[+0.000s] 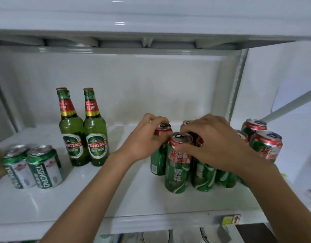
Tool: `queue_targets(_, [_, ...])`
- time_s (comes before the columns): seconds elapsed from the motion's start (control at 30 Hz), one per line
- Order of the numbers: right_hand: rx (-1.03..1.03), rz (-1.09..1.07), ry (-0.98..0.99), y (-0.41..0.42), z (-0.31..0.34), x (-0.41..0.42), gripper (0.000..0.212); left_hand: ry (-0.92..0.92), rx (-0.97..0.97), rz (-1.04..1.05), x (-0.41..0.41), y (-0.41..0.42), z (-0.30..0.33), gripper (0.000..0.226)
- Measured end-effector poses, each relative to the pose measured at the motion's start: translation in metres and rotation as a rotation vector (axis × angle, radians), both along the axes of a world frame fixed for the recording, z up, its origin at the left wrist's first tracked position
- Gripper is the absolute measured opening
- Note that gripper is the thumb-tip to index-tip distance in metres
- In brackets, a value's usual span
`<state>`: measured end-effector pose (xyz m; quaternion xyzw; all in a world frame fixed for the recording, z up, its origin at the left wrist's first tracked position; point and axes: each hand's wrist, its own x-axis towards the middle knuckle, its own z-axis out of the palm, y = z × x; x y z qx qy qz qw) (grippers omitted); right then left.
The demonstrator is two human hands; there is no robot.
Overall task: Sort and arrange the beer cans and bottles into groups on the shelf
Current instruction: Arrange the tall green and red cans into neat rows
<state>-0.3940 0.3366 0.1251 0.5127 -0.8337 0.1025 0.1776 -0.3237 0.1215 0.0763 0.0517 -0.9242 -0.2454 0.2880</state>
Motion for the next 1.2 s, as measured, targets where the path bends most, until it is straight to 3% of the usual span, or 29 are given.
queue_targets(0.13, [-0.031, 0.020, -0.005, -0.002, -0.002, -0.006, 0.065, -0.039, -0.040, -0.091, 0.002, -0.017, 0.005, 0.032])
queue_targets(0.27, [-0.119, 0.066, -0.086, -0.003, -0.005, -0.007, 0.062, -0.163, 0.251, -0.260, 0.010, -0.026, 0.020, 0.034])
queue_targets(0.37, [-0.173, 0.086, -0.115, -0.003, -0.007, -0.004, 0.058, -0.163, 0.356, -0.303, 0.012, -0.027, 0.019, 0.040])
queue_targets(0.53, [-0.147, 0.022, -0.085, -0.002, -0.014, -0.004, 0.070, 0.012, 0.202, -0.210, 0.006, -0.018, 0.002, 0.029])
queue_targets(0.7, [-0.038, -0.067, -0.114, -0.007, -0.013, 0.002, 0.067, -0.056, 0.138, -0.239, 0.007, -0.026, 0.012, 0.039])
queue_targets(0.87, [0.018, -0.072, -0.118, -0.012, -0.012, 0.000, 0.066, -0.074, 0.214, -0.229, 0.008, -0.032, -0.001, 0.055])
queue_targets(0.97, [0.022, -0.049, -0.105, -0.016, -0.012, -0.003, 0.068, 0.004, 0.267, -0.208, 0.009, -0.034, -0.010, 0.052])
queue_targets(1.2, [-0.104, 0.087, -0.308, -0.036, -0.003, -0.005, 0.063, 0.013, 0.309, -0.092, 0.038, -0.052, 0.000, 0.057])
